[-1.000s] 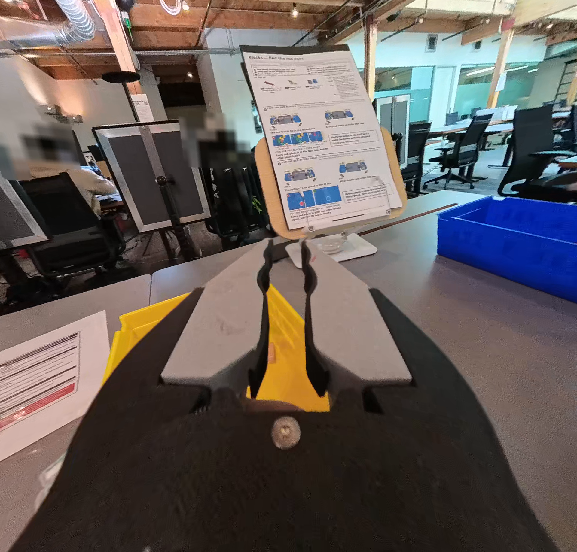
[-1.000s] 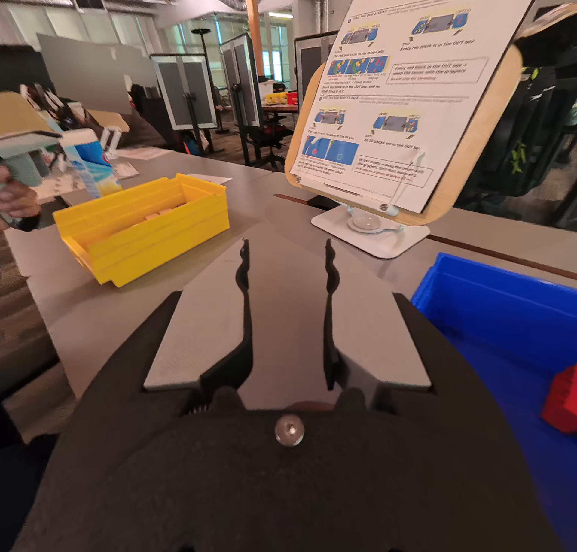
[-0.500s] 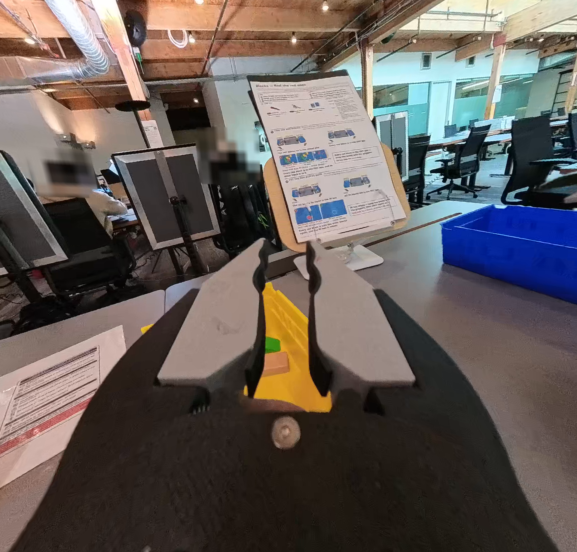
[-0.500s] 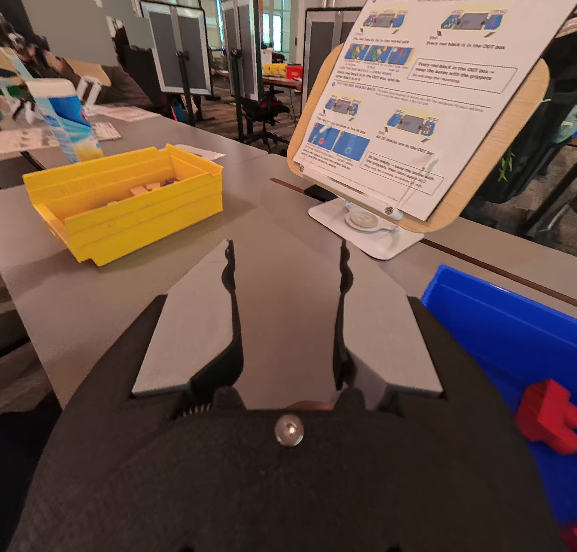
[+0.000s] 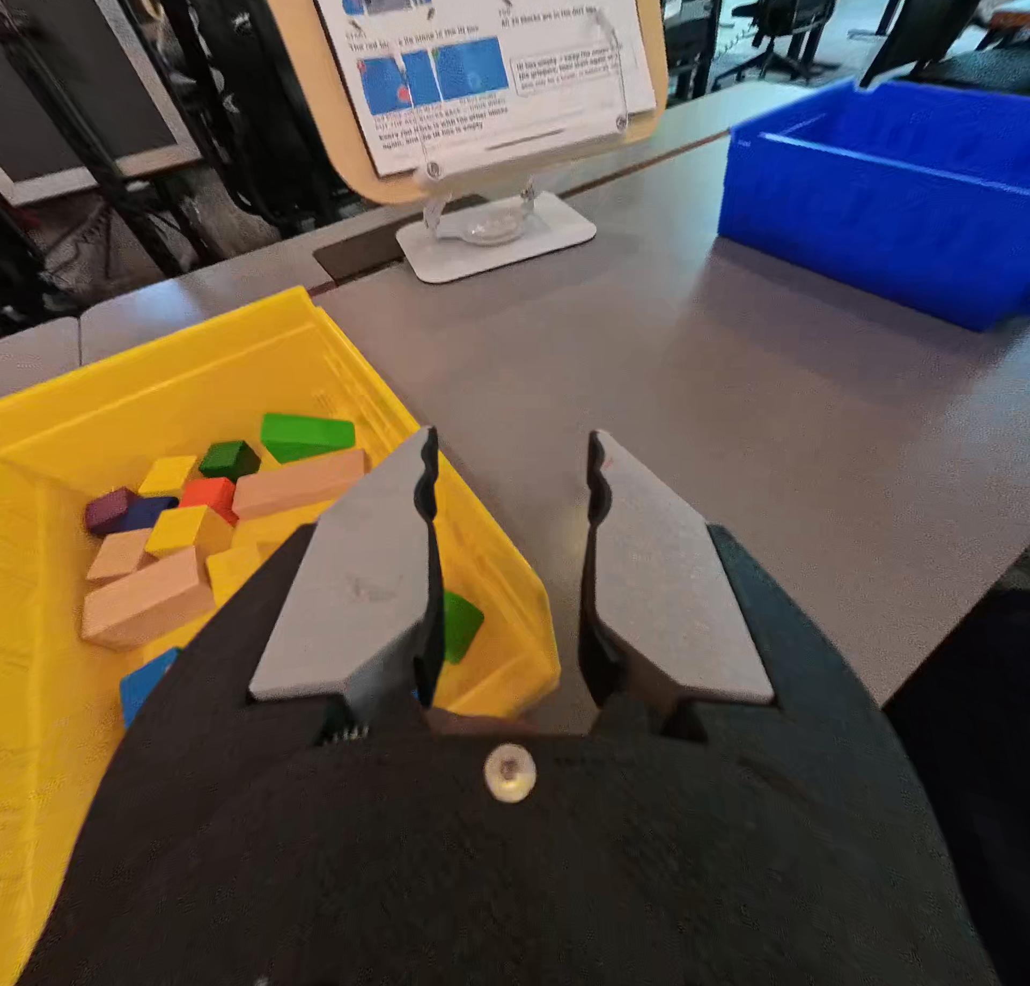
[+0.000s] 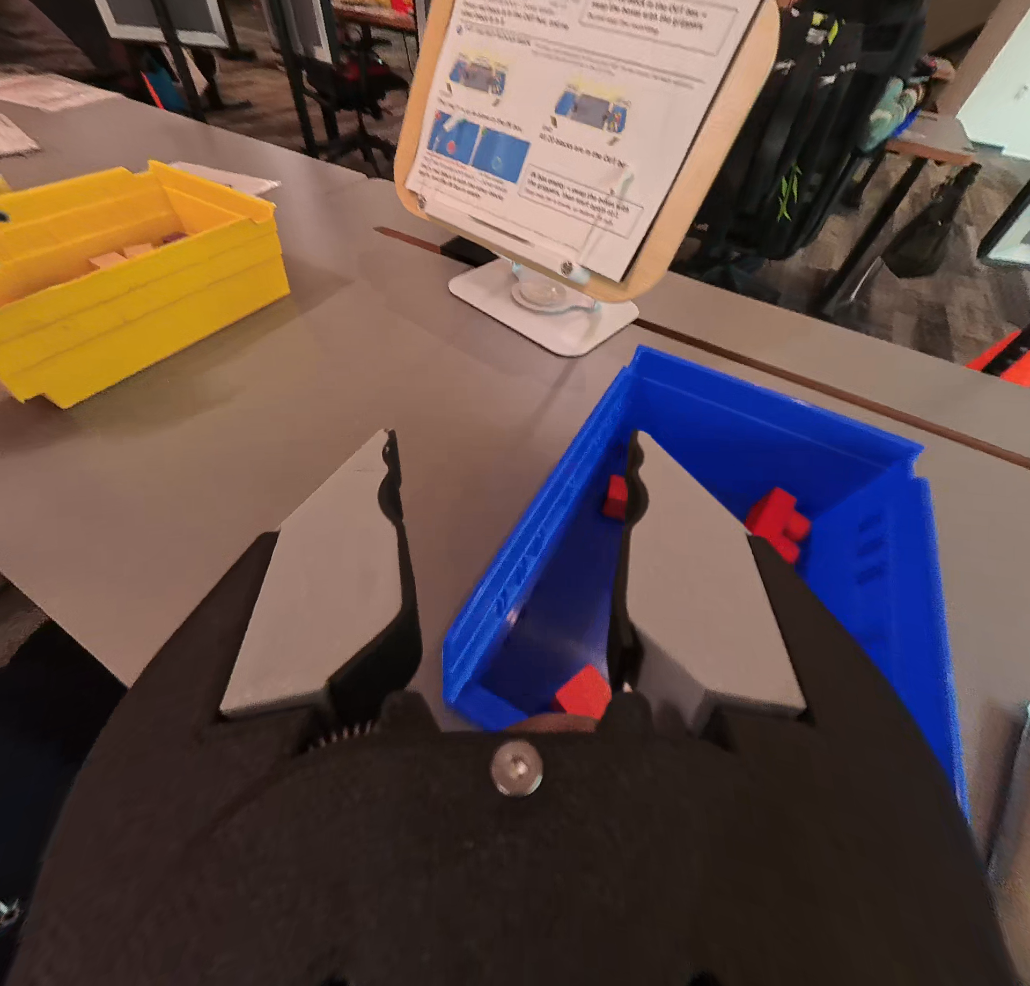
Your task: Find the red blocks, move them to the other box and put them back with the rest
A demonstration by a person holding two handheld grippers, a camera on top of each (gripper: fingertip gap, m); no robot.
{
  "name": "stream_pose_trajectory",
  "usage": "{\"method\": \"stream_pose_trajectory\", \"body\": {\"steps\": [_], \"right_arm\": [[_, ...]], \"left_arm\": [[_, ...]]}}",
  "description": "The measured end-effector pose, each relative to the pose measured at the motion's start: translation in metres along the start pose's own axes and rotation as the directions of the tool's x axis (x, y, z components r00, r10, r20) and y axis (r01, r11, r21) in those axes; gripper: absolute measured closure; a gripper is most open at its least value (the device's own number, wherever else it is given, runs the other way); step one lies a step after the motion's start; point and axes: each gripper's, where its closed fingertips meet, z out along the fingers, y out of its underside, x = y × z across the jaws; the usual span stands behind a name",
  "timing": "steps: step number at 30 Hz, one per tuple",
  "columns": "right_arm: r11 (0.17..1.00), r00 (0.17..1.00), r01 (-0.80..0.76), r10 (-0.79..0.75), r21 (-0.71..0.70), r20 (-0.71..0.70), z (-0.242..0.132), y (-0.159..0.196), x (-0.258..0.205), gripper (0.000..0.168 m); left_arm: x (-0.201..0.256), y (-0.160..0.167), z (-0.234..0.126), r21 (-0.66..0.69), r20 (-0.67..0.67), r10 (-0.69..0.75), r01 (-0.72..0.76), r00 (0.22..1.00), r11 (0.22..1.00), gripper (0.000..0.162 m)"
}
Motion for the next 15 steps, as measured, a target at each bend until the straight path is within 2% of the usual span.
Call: {"method": "stream_pose_trajectory", "body": {"steps": [4, 6, 9, 11, 13, 14, 15], "right_arm": [[0.995, 0.995, -0.064, 0.070, -0.077, 0.072, 0.011, 0.019, -0.013, 0.088], [0.986, 0.996, -0.082, 0.086, -0.147, 0.022, 0.024, 0.039, -0.013, 0.089], [0.962, 0.997, -0.037, 0.016, -0.270, -0.079, 0.033, 0.077, -0.010, 0.089], [0.949, 0.993, 0.004, -0.040, -0.316, -0.108, 0.032, 0.095, -0.011, 0.092], [0.935, 0.985, 0.027, -0.086, -0.353, -0.153, 0.033, 0.111, -0.004, 0.094], [0.932, 0.984, 0.030, -0.092, -0.362, -0.156, 0.036, 0.118, -0.004, 0.097], [0.930, 0.984, 0.027, -0.090, -0.367, -0.153, 0.040, 0.123, -0.003, 0.101]], "left_arm": [[-0.008, 0.035, 0.002, -0.057, 0.174, 0.003, 0.007, 0.985, 0.998, 0.106], [-0.010, 0.046, 0.007, -0.052, 0.235, -0.017, 0.030, 0.972, 0.998, 0.107], [-0.025, 0.066, 0.019, -0.115, 0.373, 0.076, -0.035, 0.925, 0.993, 0.106], [-0.028, 0.072, 0.029, -0.130, 0.397, 0.101, -0.053, 0.912, 0.990, 0.109], [-0.026, 0.068, 0.035, -0.112, 0.387, 0.110, -0.071, 0.915, 0.991, 0.139], [-0.029, 0.067, 0.035, -0.131, 0.413, 0.131, -0.084, 0.901, 0.988, 0.144], [-0.037, 0.066, 0.030, -0.163, 0.466, 0.177, -0.113, 0.867, 0.980, 0.155]]}}
